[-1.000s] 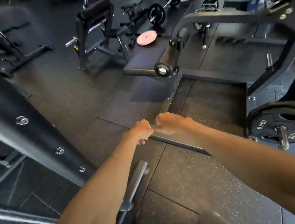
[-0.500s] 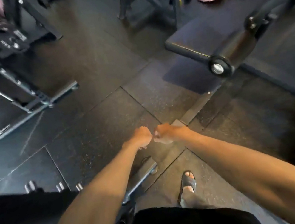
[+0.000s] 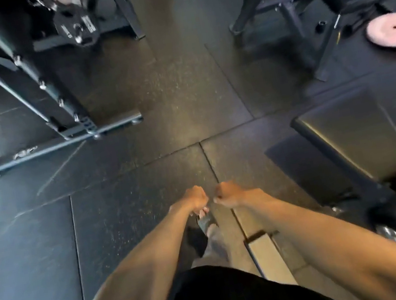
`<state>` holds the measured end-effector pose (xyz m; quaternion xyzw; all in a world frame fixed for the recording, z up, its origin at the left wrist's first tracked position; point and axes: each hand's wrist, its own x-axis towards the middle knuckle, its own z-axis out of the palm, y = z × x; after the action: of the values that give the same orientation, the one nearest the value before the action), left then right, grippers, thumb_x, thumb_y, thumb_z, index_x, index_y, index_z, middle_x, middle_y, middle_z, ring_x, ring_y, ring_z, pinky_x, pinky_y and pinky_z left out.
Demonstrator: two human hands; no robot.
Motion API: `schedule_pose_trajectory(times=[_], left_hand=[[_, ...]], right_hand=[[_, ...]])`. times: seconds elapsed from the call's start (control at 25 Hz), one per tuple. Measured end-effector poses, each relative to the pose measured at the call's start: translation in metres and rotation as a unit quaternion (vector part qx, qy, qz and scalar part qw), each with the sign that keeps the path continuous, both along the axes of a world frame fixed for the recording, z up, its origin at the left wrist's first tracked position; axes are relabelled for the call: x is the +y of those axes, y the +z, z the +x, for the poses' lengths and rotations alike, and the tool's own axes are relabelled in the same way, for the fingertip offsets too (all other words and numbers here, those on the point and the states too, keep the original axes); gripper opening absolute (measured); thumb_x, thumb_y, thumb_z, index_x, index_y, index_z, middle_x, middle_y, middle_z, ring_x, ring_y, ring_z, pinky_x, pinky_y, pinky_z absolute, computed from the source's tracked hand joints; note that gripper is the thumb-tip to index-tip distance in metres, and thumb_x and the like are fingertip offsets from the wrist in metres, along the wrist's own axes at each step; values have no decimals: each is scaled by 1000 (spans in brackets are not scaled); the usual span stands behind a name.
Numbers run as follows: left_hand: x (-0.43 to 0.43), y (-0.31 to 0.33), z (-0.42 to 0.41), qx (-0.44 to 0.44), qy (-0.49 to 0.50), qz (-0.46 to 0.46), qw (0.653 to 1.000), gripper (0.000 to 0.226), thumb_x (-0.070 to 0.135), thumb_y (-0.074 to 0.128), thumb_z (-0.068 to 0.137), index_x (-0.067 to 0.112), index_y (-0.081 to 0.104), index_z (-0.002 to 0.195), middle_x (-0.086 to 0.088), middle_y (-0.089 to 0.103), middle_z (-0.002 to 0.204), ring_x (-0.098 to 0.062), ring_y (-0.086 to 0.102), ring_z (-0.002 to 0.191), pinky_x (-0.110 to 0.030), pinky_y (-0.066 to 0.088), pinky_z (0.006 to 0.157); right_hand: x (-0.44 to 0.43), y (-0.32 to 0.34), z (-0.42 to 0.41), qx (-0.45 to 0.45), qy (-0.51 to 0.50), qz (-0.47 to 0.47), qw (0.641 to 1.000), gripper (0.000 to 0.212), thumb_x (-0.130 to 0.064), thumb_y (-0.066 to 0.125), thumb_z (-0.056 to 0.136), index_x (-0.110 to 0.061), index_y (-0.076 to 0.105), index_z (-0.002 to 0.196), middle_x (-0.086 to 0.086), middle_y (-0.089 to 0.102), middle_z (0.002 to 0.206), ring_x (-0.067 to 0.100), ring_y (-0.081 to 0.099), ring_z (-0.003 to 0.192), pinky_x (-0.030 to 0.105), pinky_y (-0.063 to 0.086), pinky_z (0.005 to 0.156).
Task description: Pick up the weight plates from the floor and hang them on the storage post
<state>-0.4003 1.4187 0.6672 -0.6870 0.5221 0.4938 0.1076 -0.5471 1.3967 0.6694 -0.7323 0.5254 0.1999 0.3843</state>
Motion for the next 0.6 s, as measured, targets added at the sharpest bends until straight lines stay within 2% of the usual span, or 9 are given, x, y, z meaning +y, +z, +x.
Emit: schedule_pose_trajectory(times=[0.08, 0.16, 0.28, 0.4, 0.52, 0.6], left_hand=[[-75, 6, 13, 4, 10, -10, 1000, 33, 11, 39, 98, 2, 64, 116, -20, 71, 113, -34, 71, 101, -42, 58, 84], [-146, 17, 31, 14, 41, -28, 999, 32, 14, 39, 100, 3, 63, 117, -19, 71, 112, -34, 71, 100, -38, 56, 80], [-252, 24, 59, 33, 80, -25, 996, 26, 19, 38, 103, 7, 60, 110, -17, 70, 104, -31, 72, 90, -33, 53, 70], [-354, 18, 81, 44, 101, -3, 994, 20, 23, 40, 103, 12, 57, 104, -15, 70, 99, -28, 69, 82, -32, 54, 65], [-470, 9, 109, 35, 138, -14, 990, 16, 20, 44, 100, 13, 58, 104, -17, 72, 107, -28, 71, 85, -35, 57, 73], [-553, 12, 135, 28, 198, -41, 979, 19, 19, 42, 101, 12, 58, 106, -18, 72, 109, -29, 71, 87, -34, 57, 71]], right_hand=[[-76, 4, 8, 14, 14, -1, 1000, 38, -31, 46, 104, -6, 61, 129, 16, 58, 135, 36, 55, 125, 41, 47, 102], [-150, 7, 18, 18, 16, -1, 1000, 36, -32, 46, 104, -7, 65, 122, 13, 63, 130, 33, 59, 121, 39, 47, 100], [-258, 8, 47, 2, 10, -8, 1000, 28, -30, 46, 104, -9, 65, 105, 10, 66, 112, 30, 62, 109, 39, 48, 91], [-365, -2, 81, -11, 41, 13, 999, 26, -29, 47, 100, -16, 48, 78, 8, 57, 84, 27, 59, 86, 37, 43, 72], [-491, -14, 115, -24, 81, 20, 996, 24, -32, 47, 98, -16, 49, 80, 8, 56, 91, 26, 56, 85, 36, 45, 74], [-584, -10, 141, -31, 108, 16, 994, 25, -31, 47, 100, -12, 56, 86, 9, 62, 90, 26, 59, 81, 37, 47, 72]])
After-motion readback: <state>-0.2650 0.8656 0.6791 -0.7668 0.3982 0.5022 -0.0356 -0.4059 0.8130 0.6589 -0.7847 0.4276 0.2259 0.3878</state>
